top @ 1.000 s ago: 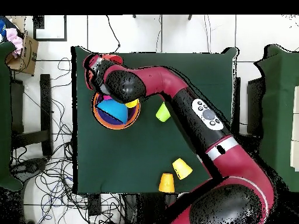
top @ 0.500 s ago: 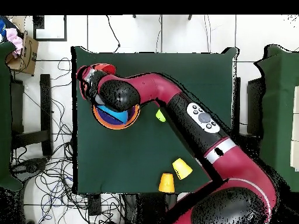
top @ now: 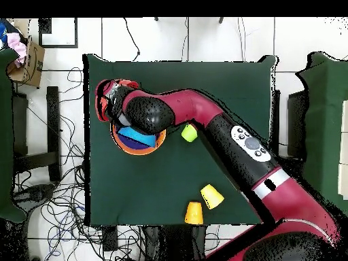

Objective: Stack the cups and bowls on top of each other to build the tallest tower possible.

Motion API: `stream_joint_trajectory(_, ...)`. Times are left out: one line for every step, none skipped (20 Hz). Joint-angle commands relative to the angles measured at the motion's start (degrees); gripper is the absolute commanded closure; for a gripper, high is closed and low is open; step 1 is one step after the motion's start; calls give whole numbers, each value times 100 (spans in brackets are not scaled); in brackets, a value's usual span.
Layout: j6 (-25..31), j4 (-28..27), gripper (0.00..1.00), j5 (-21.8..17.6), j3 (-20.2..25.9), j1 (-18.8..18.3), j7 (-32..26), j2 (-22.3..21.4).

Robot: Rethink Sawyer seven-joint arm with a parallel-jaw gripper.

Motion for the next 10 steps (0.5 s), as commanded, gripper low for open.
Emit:
stream_joint_trajectory(1066,215,100,104,-49,-181,-1116,-223)
stream_joint_trajectory(1117,207,100,118,-41,-198,-1146,-240)
stream_joint_trajectory(1151,190,100,124,-42,-207,-1170,-231)
stream_joint_trajectory(1156,182,100,118,-37,-224,-1204,-183)
stream_joint_trajectory(1149,170,100,108,-46,-220,-1210,-155)
stream_joint_trajectory(1127,171,100,94,-53,-213,-1203,-128)
stream_joint_trajectory(1105,173,100,81,-61,-205,-1196,-102)
stream_joint_trajectory(1063,183,100,60,-71,-189,-1167,-96)
stream_joint_trajectory(1061,172,100,59,-71,-182,-1159,-79)
stream_joint_trajectory(1027,174,100,51,-79,-161,-1129,-57)
